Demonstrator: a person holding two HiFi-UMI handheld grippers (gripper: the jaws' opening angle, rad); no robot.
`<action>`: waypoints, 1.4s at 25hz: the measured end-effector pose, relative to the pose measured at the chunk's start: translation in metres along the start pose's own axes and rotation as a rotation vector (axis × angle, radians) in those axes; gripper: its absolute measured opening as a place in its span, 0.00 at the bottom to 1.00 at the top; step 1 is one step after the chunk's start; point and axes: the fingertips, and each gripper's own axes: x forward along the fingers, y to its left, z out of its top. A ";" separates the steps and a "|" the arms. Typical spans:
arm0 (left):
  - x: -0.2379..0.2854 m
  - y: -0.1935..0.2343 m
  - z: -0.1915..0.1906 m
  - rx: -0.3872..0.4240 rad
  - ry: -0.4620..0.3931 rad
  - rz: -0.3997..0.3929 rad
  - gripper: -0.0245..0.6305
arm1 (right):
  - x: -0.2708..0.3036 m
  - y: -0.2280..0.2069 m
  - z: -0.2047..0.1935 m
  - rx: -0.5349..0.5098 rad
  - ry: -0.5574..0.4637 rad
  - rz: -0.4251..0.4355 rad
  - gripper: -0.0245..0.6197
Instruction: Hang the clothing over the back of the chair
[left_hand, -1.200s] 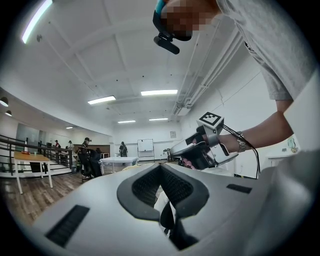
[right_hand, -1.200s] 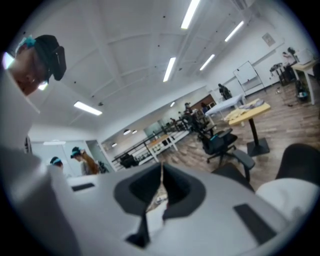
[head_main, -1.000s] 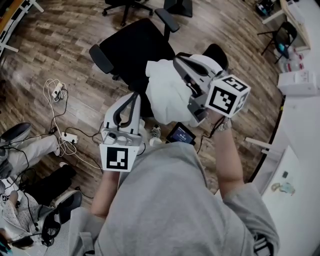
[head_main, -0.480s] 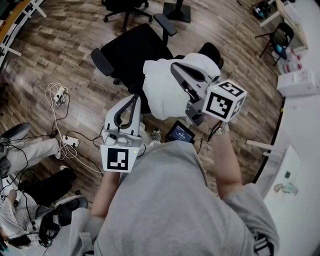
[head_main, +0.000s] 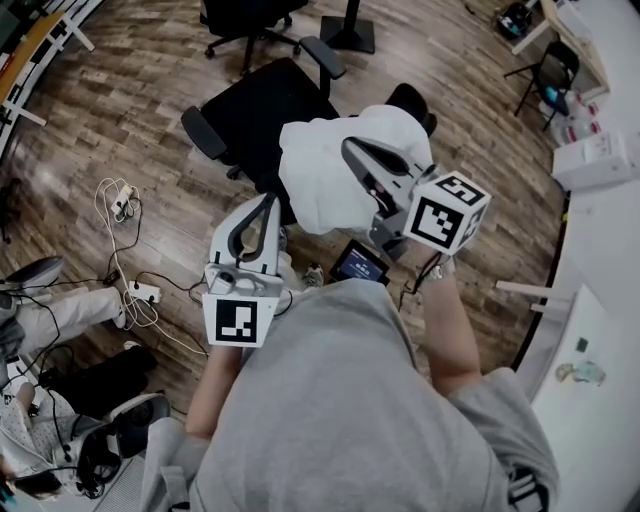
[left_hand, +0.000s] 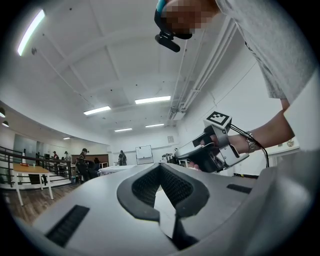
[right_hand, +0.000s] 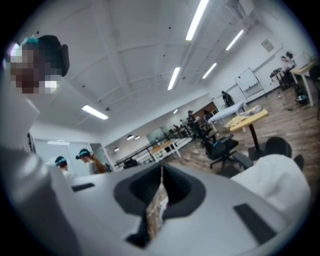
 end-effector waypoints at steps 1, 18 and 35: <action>-0.002 -0.002 0.000 0.000 0.000 -0.001 0.09 | -0.004 0.001 -0.002 0.001 -0.004 -0.002 0.10; -0.019 -0.031 0.004 0.027 -0.019 -0.042 0.09 | -0.048 0.020 -0.020 -0.015 -0.058 -0.031 0.10; -0.022 -0.051 0.004 0.027 -0.027 -0.079 0.09 | -0.076 0.033 -0.041 -0.081 -0.052 -0.051 0.10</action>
